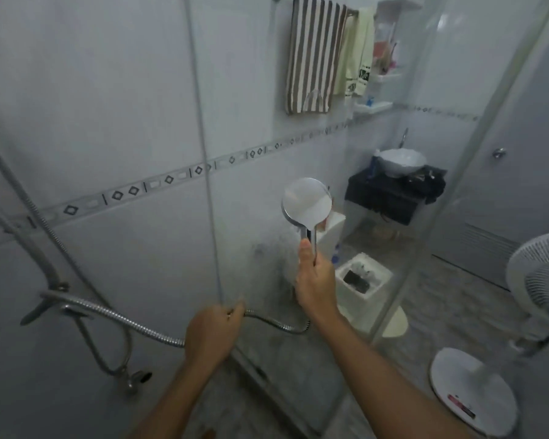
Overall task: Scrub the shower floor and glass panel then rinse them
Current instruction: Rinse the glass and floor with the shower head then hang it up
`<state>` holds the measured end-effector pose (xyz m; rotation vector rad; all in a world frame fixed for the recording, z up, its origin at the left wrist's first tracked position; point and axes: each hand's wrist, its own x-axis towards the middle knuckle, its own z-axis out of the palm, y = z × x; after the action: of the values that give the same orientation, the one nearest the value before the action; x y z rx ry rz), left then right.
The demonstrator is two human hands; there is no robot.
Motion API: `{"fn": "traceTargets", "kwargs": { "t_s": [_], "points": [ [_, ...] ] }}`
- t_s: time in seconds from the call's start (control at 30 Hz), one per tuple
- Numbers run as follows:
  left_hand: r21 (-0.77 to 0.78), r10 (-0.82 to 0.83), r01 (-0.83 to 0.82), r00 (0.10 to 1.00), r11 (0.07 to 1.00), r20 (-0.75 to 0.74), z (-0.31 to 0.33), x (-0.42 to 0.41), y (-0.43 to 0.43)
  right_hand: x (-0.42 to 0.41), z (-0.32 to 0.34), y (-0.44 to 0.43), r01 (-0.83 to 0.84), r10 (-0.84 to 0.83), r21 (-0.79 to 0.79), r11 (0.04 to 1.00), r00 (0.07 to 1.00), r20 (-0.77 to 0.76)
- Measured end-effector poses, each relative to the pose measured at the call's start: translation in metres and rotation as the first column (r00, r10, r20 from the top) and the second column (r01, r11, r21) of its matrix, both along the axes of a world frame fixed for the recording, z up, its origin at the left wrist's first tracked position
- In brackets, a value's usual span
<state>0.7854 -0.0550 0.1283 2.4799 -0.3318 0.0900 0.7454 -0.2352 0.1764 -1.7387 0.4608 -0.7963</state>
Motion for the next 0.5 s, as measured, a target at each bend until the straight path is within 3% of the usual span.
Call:
{"fn": "traceTargets", "kwargs": {
  "t_s": [0.27,0.5],
  "points": [
    [0.011,0.007,-0.006,0.991,1.000,-0.130,-0.029,-0.066,-0.038,-0.066,-0.044,-0.030,0.041,-0.040,0.022,0.999,0.998,-0.042],
    [0.086,-0.056,0.066,0.992,0.994,-0.116,-0.041,-0.121,-0.073,-0.129,-0.065,-0.057,0.033,-0.028,0.045,0.998,0.995,-0.098]
  ]
}}
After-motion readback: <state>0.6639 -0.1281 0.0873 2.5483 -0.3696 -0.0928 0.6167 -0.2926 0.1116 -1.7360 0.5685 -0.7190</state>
